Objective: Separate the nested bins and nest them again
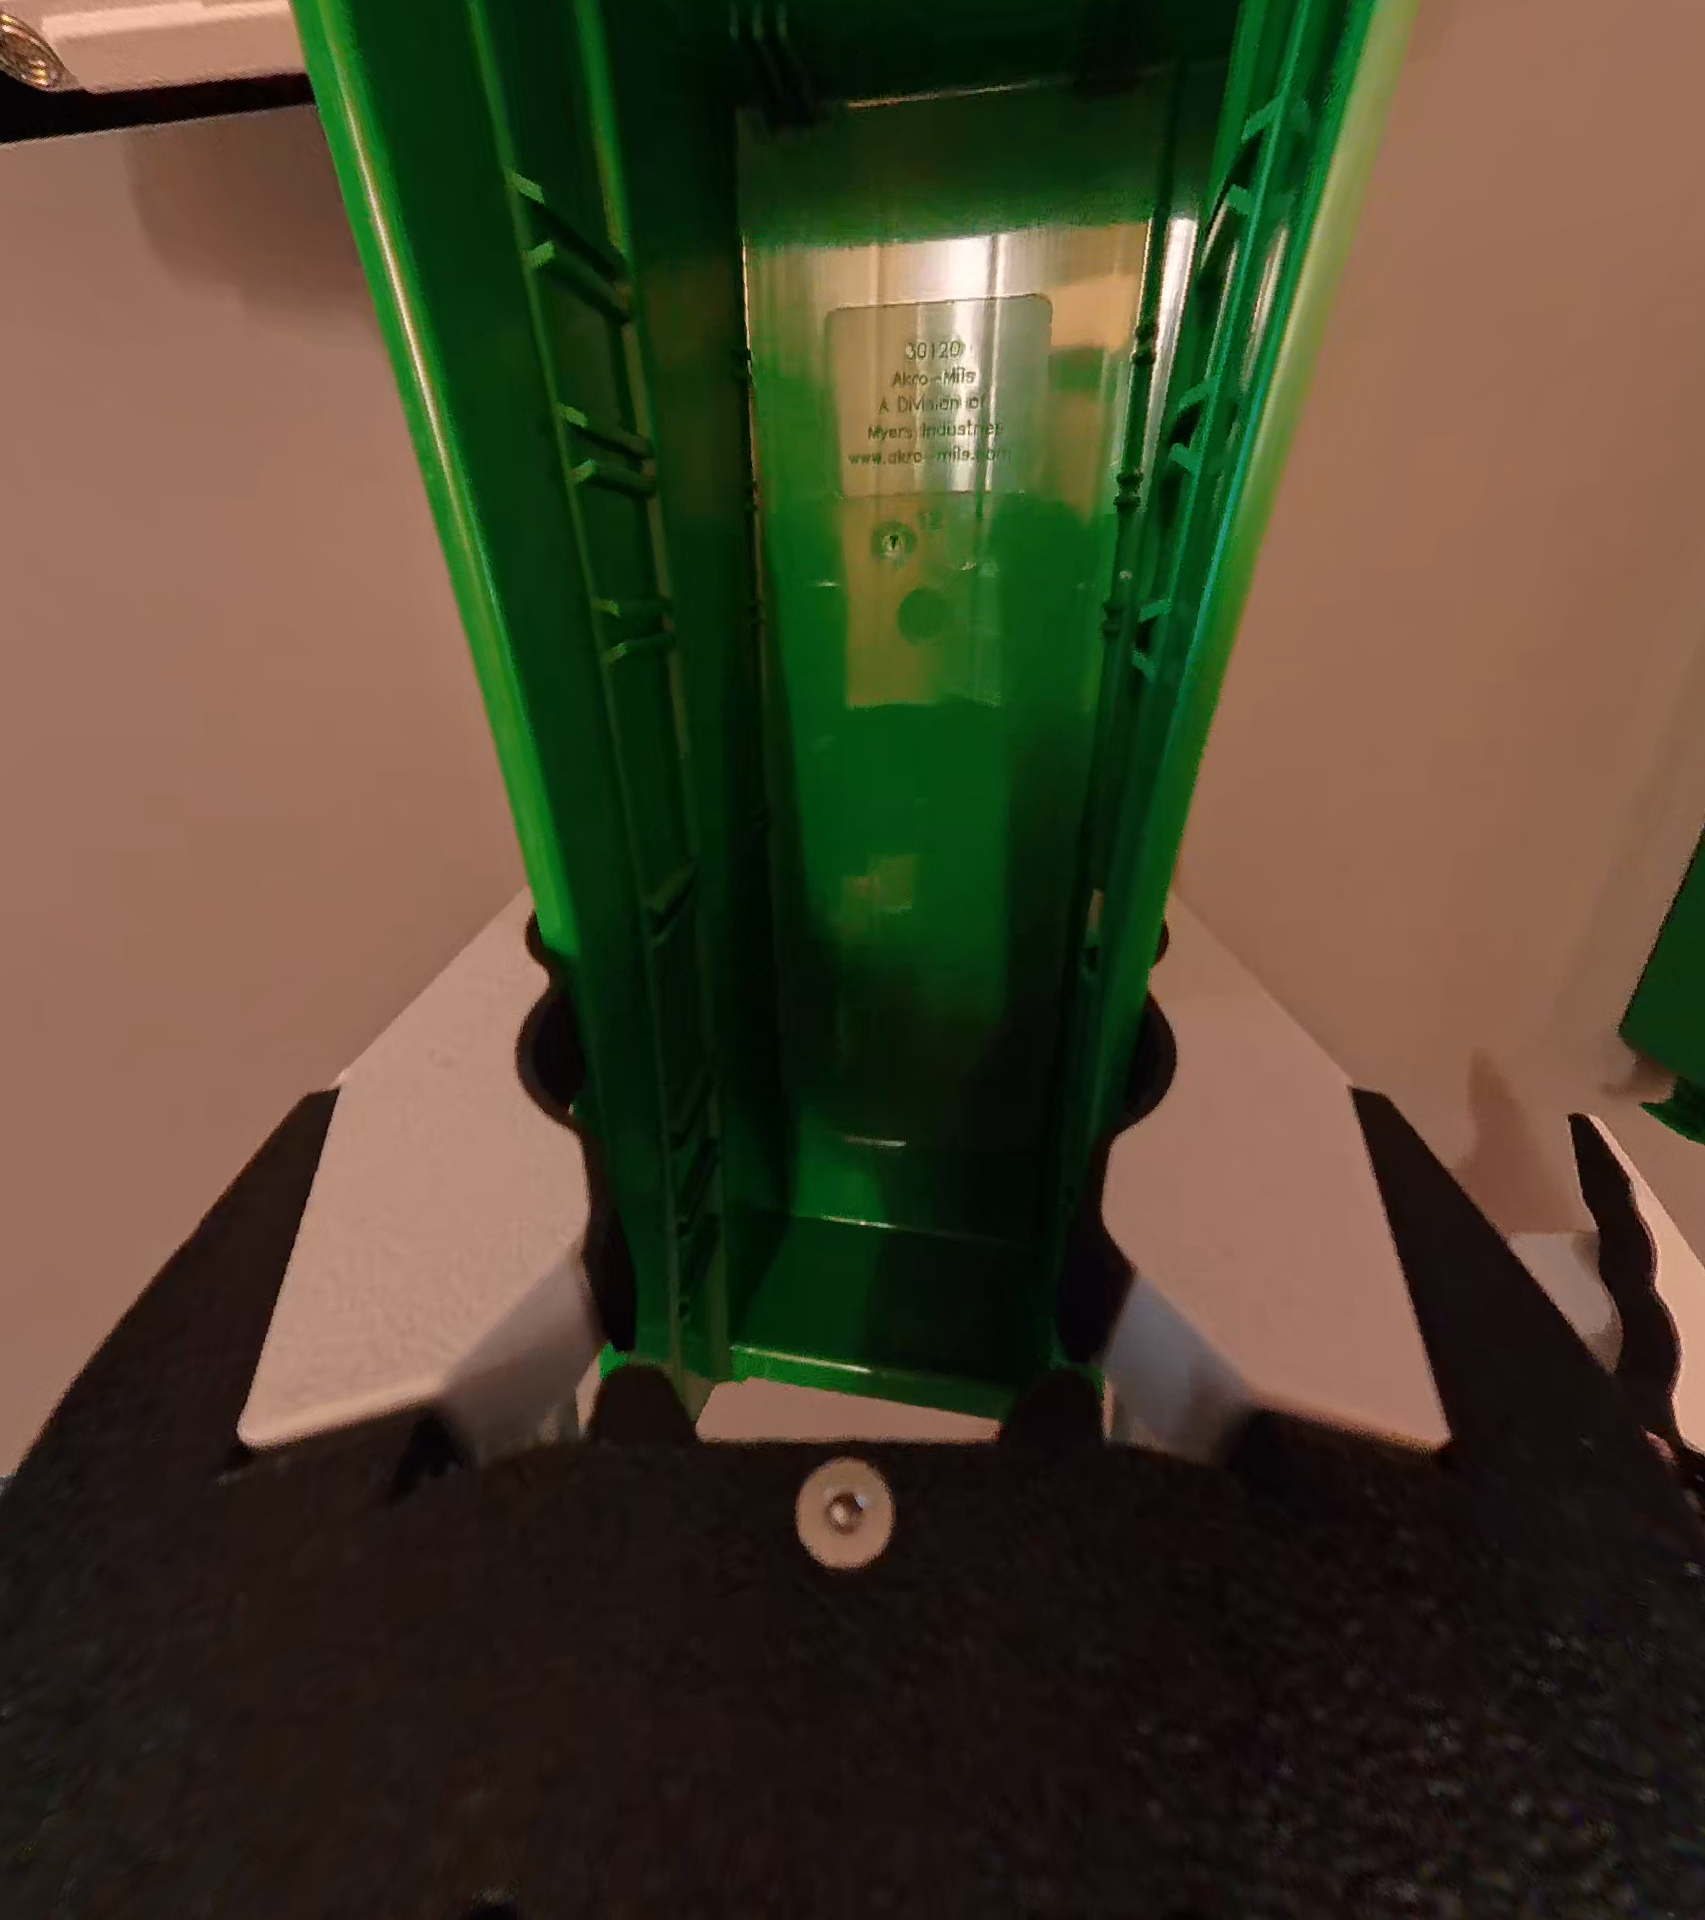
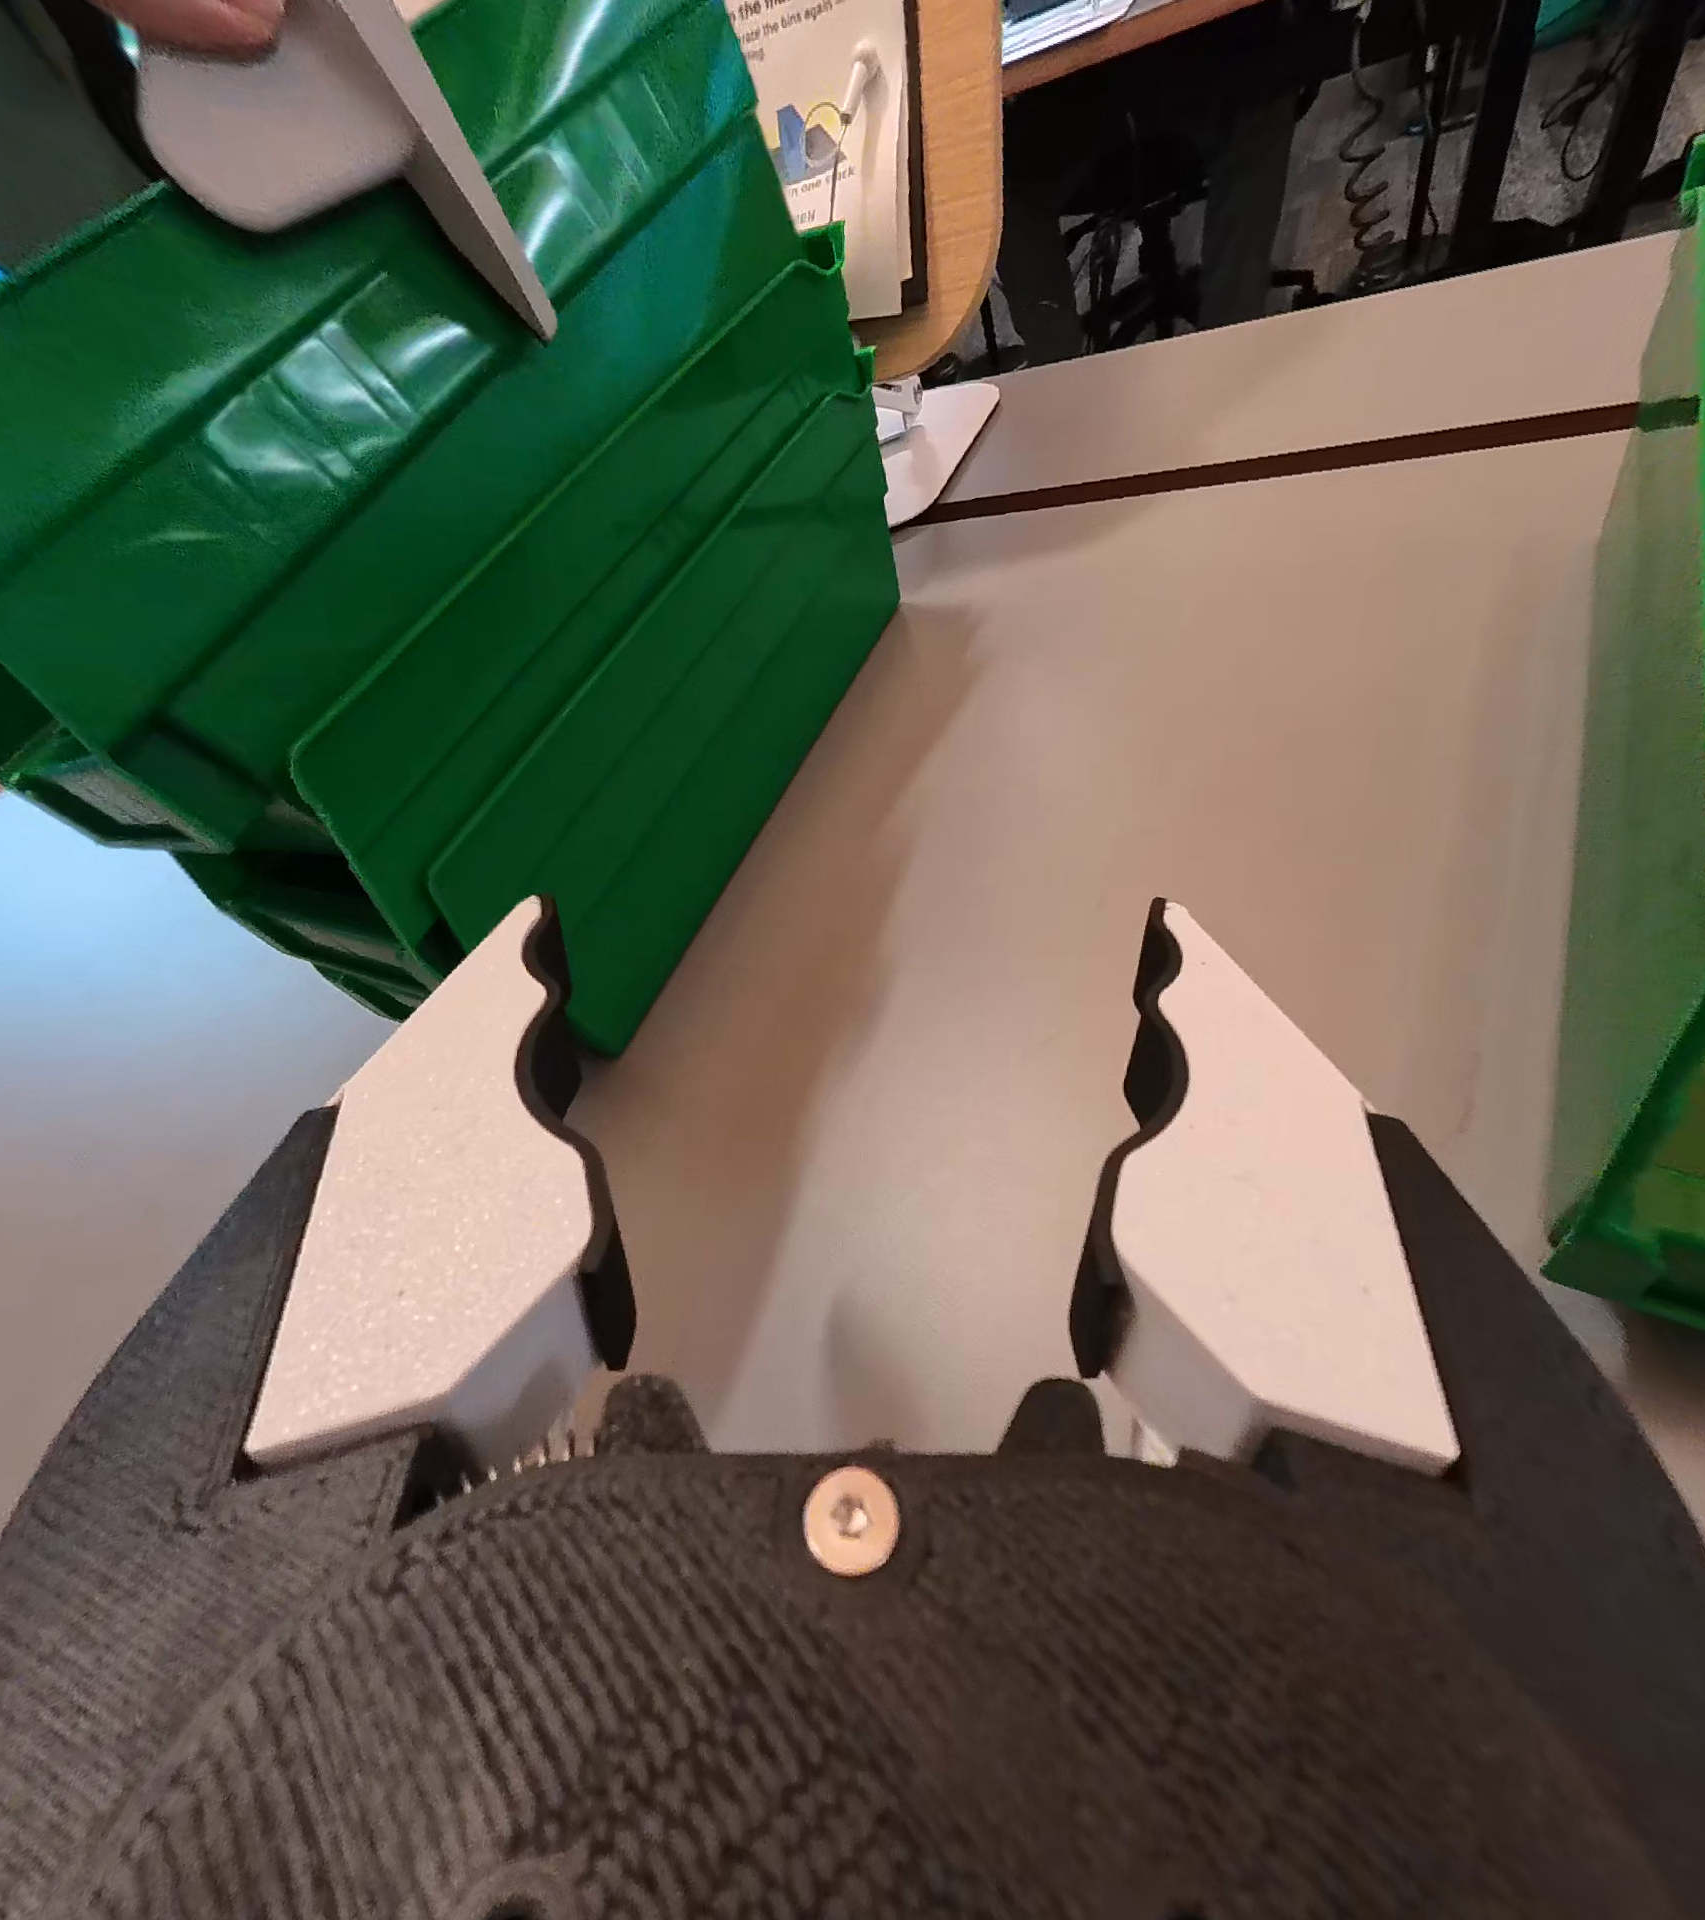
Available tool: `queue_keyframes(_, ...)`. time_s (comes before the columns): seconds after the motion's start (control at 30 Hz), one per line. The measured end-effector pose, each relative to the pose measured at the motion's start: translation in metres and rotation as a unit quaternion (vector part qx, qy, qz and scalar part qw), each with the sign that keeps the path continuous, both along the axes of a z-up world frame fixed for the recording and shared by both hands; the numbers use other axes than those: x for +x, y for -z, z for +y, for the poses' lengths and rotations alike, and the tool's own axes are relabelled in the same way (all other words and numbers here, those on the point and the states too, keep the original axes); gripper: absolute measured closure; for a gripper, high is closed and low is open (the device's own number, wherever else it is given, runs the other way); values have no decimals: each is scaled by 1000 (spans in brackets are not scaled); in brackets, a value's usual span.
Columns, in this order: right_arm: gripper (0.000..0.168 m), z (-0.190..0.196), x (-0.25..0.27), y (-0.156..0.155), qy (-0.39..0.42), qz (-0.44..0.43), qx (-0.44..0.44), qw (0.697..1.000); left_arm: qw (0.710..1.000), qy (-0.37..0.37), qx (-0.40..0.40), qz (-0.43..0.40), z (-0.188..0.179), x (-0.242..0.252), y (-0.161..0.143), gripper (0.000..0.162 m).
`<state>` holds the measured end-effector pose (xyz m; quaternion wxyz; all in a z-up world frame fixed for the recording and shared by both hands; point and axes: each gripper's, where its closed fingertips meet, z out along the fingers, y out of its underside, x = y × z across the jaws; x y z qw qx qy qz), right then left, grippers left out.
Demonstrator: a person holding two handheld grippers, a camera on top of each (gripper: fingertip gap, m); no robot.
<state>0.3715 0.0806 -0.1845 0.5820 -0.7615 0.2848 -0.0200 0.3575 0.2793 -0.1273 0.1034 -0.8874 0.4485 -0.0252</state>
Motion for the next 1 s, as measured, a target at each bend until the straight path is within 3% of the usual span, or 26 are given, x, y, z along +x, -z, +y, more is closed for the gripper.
queue_keyframes(0.57, 60, 2, -1, 4, -2, -2, -8, 1000, 997, 0, 66, -28, 5, 7, 9, 57)
queue_keyframes(1.0, 60, 5, -2, 7, -5, -4, -15, 1000, 997, 6, 63, -42, -3, 8, 20, 28)
